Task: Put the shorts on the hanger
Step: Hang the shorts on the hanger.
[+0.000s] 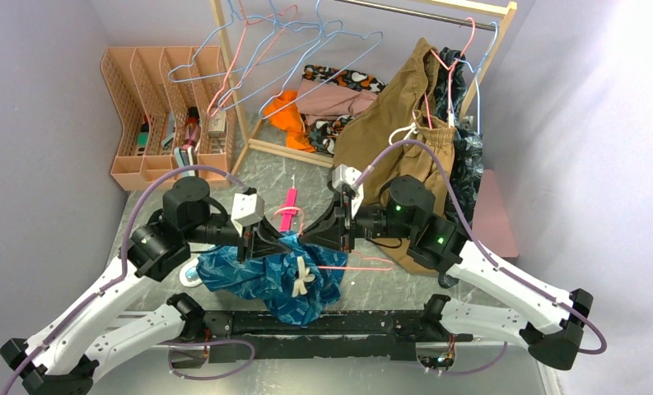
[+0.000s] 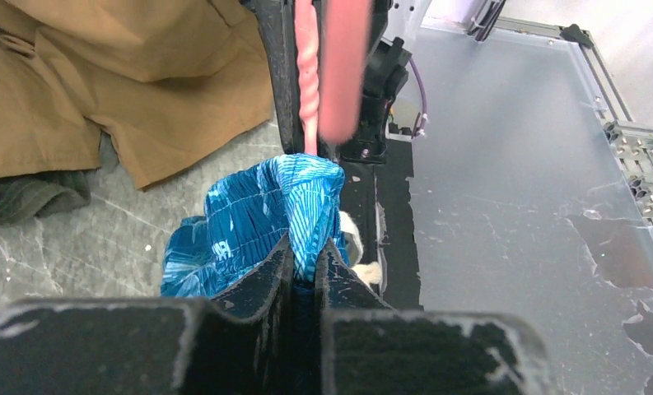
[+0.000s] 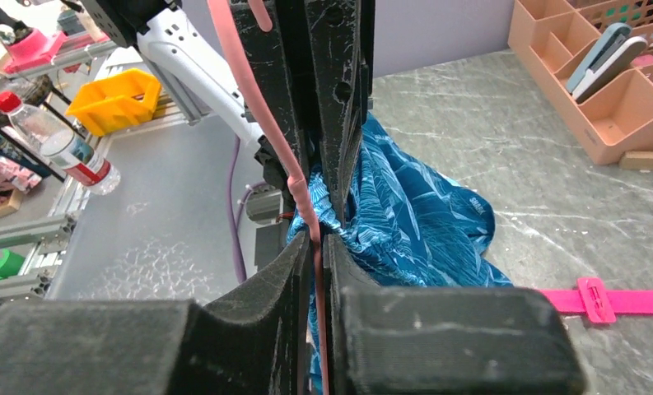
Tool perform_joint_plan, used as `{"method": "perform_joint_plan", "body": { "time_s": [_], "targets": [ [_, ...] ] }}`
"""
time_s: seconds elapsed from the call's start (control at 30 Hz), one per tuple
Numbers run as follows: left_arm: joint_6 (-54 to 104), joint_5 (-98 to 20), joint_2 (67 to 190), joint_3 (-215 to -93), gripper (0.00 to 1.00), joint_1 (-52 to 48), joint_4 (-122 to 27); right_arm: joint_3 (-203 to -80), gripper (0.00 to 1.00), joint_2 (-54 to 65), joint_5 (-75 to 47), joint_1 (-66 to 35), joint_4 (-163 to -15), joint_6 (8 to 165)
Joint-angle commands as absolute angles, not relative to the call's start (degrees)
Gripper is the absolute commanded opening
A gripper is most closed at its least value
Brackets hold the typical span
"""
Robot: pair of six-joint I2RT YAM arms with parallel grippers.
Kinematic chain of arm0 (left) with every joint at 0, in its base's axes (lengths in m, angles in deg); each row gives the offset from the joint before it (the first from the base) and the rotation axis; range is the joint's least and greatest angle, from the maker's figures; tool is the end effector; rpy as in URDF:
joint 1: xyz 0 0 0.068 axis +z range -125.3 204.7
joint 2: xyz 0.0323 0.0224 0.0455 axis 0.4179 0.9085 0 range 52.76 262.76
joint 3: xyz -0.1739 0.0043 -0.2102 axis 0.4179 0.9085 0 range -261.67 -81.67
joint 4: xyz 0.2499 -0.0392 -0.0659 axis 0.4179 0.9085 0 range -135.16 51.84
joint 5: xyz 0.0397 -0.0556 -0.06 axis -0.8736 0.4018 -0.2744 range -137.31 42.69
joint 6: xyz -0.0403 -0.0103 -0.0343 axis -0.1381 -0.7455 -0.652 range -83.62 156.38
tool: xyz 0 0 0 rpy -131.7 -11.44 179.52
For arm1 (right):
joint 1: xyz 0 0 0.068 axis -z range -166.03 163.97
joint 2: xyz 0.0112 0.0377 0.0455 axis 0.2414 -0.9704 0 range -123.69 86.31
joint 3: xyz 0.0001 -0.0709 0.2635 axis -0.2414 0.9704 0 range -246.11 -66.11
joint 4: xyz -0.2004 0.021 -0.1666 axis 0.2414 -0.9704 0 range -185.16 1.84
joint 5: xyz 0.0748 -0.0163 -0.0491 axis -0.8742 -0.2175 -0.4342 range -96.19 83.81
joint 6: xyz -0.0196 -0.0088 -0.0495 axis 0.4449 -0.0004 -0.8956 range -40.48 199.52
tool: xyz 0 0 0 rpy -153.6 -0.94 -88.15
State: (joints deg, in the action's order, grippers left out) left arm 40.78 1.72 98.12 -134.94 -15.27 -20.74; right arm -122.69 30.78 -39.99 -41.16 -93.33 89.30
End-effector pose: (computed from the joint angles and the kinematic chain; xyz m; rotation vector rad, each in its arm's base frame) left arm 0.1069 -0.1248 0.3669 1.2681 1.4595 -1.2120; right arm 0.1083 0.1899 0.3882 -1.1266 1.4185 1.3174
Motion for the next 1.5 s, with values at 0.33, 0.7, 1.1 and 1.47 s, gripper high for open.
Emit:
{"method": "perform_joint_plan", "body": {
  "time_s": [0.33,0.7,1.1,1.47],
  "targets": [
    [38.0,-2.4,95.4,-132.6,0.07,-15.5,-28.2,-126.4,0.17,31.9,-38.5,-41.3,-96.0,88.1],
    [37.8,-2.2,93.8,-131.9,0.07,-15.5,-27.7,-130.7,0.46,30.2,-35.3,-41.3,-95.7,87.6],
    [36.8,-2.3,94.0,-132.8,0.07,-15.5,-28.5,-133.2,0.07,24.9,-35.6,-41.3,-92.7,89.6],
    [32.5,-1.7,95.1,-134.8,0.09,-15.5,-33.6,-128.5,0.00,26.8,-34.4,-41.3,-84.1,93.0]
  ]
}}
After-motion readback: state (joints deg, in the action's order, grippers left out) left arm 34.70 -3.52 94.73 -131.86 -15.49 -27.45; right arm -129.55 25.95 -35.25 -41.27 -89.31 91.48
